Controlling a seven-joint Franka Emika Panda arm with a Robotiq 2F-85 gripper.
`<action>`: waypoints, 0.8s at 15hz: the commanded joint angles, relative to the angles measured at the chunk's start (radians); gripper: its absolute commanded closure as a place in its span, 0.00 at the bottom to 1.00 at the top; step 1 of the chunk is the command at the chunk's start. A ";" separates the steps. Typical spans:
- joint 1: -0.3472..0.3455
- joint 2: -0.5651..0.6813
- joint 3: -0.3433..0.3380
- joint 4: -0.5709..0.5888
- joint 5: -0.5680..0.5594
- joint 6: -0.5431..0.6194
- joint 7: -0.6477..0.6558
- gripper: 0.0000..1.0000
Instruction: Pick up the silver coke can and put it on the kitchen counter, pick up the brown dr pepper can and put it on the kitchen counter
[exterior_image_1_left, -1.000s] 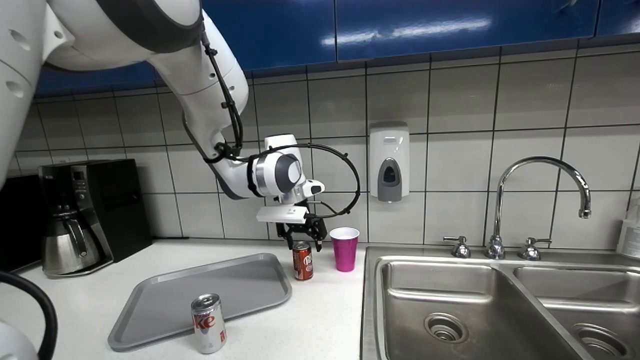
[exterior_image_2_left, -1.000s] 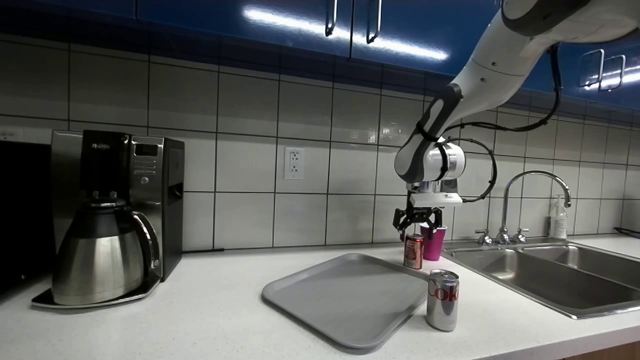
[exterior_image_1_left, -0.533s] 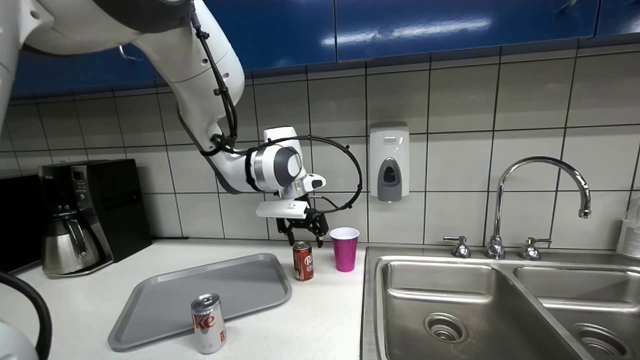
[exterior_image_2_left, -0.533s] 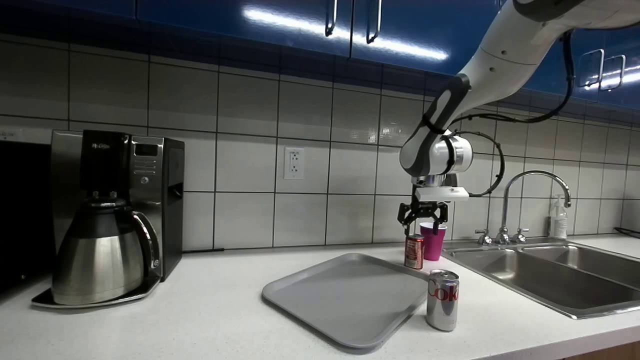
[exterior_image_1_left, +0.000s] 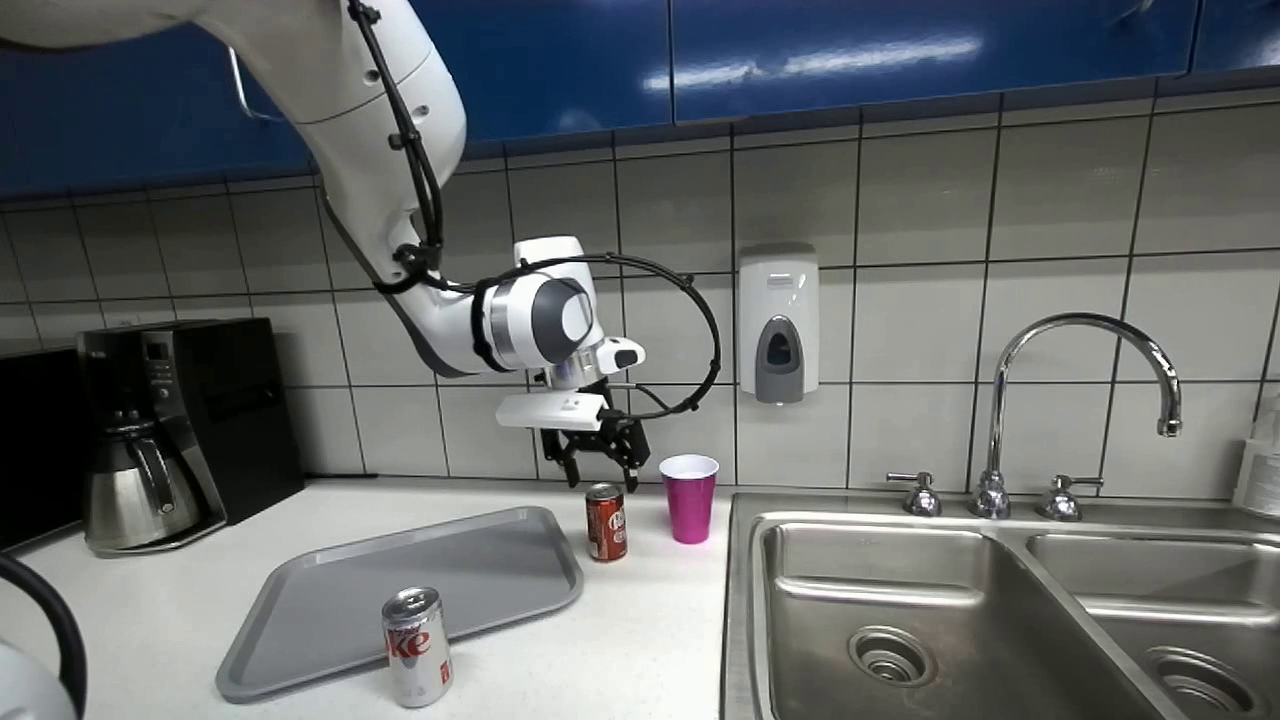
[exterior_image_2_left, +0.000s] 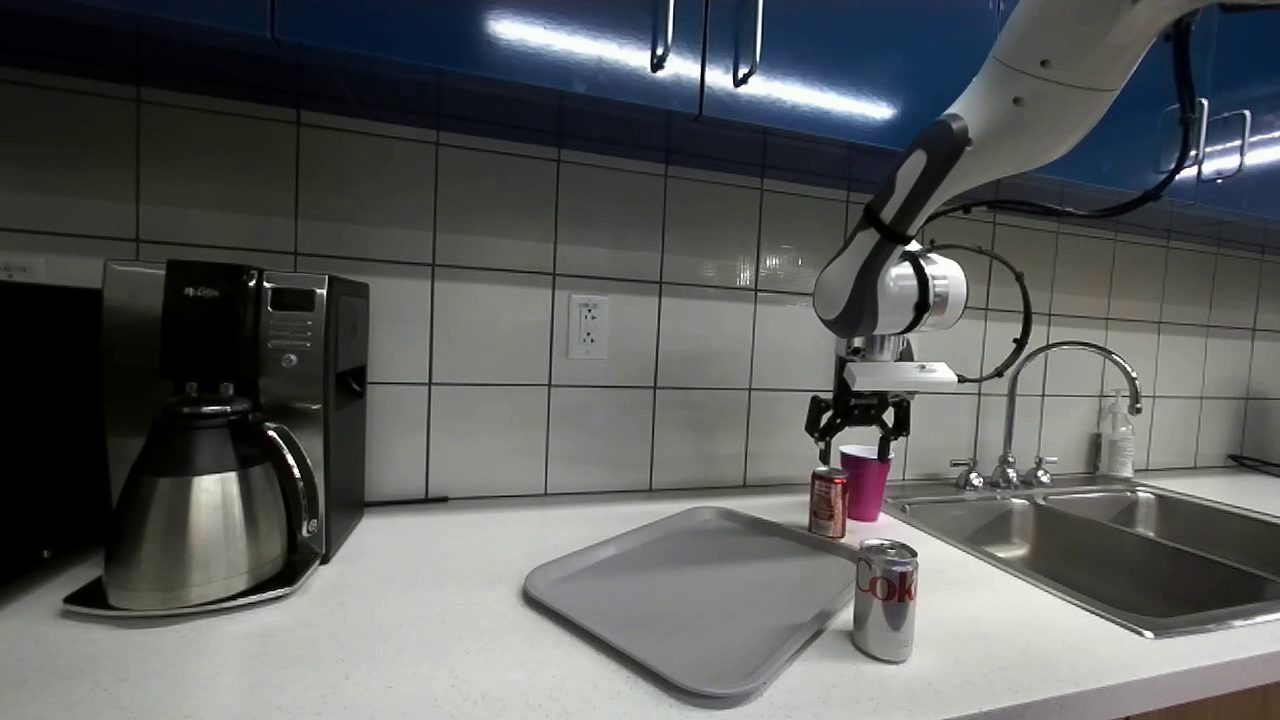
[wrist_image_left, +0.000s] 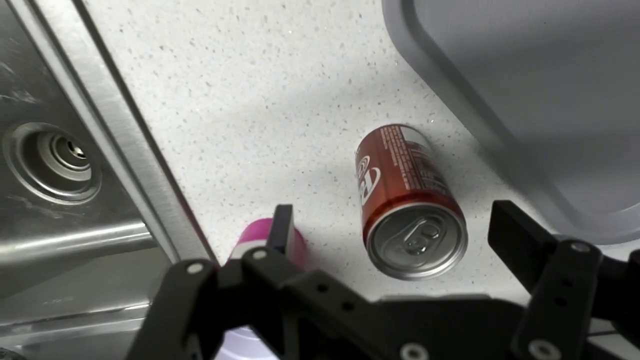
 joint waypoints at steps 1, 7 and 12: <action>-0.010 -0.099 -0.001 -0.105 -0.033 0.028 0.006 0.00; -0.016 -0.235 -0.015 -0.251 -0.104 0.057 0.020 0.00; -0.039 -0.380 -0.005 -0.379 -0.147 0.059 0.015 0.00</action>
